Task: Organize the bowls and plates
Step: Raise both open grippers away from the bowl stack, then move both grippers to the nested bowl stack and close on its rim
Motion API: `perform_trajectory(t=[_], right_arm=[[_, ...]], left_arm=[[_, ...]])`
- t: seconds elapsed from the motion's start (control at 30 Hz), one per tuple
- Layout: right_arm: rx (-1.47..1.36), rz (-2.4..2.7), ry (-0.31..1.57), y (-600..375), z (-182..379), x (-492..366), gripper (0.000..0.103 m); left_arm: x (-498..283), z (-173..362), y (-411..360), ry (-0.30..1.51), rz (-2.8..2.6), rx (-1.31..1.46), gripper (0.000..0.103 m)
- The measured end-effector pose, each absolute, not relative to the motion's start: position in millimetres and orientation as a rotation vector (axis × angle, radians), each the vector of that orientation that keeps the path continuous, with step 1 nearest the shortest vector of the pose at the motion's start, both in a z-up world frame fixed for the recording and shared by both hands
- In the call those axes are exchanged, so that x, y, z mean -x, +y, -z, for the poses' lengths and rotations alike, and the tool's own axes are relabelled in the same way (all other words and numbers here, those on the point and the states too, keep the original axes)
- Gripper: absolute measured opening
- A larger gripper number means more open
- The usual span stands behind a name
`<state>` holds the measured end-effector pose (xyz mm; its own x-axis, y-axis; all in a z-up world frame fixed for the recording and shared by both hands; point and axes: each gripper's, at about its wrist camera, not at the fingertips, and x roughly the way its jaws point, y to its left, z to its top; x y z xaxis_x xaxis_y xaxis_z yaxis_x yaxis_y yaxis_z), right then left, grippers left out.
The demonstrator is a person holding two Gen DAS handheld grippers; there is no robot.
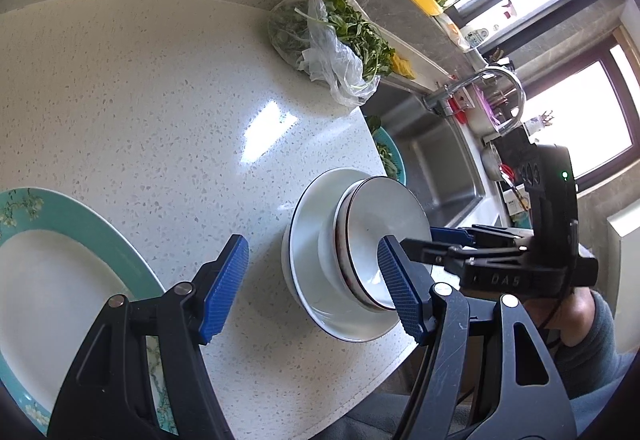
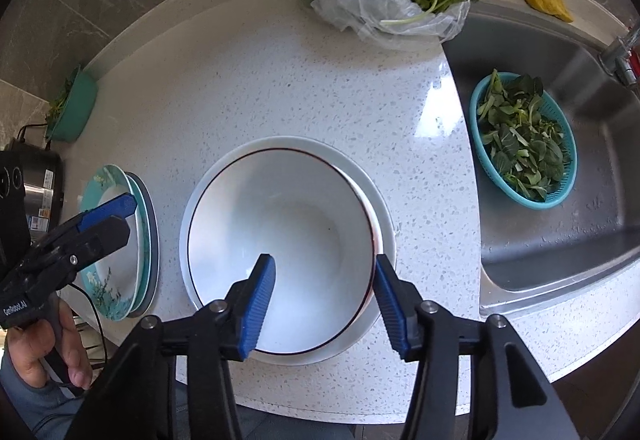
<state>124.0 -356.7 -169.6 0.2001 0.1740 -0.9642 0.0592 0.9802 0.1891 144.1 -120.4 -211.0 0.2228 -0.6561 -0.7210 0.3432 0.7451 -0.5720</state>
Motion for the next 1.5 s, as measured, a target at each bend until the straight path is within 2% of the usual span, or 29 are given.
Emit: perform_trajectory(t=[0.13,0.4,0.5,0.7,0.73,0.77,0.8,0.87,1.0,1.5], right_arm=[[-0.188,-0.152,1.36,-354.3,168.8,-127.9,0.065],[-0.167,-0.351,1.377,-363.8,166.8,-131.9,0.066],[-0.192,-0.435,1.338,-376.4,152.2,-134.4,0.07],[-0.2,-0.468,1.225,-419.3,131.3,-151.2,0.07],[-0.194,-0.451,1.219,-428.8,134.5,-154.9,0.069],[-0.186,-0.43,1.225,-437.9,141.1,-157.3,0.063],[-0.183,-0.421,1.238,-443.2,147.3,-159.6,0.051],[-0.184,-0.403,1.276,-452.5,163.7,-160.2,0.039],[-0.207,-0.418,1.317,-457.7,181.8,-151.1,0.037],[-0.124,-0.546,1.341,-431.9,186.8,-137.9,0.037]], left_arm=[[-140.7,210.8,-126.4,1.149,0.663,0.336,0.065],[-120.2,208.2,-141.6,1.123,0.543,0.333,0.066],[-104.7,206.8,-145.4,1.107,0.495,0.314,0.066],[-76.6,204.1,-155.9,1.096,0.403,0.251,0.066],[-73.3,204.6,-157.3,1.103,0.396,0.243,0.066],[-69.0,205.6,-160.0,1.112,0.389,0.234,0.066],[-66.5,206.3,-159.5,1.114,0.386,0.229,0.066],[-62.6,209.2,-159.3,1.122,0.359,0.219,0.066],[-57.4,218.2,-160.3,1.147,0.321,0.216,0.066],[-57.4,238.4,-159.4,1.171,0.227,0.17,0.065]])
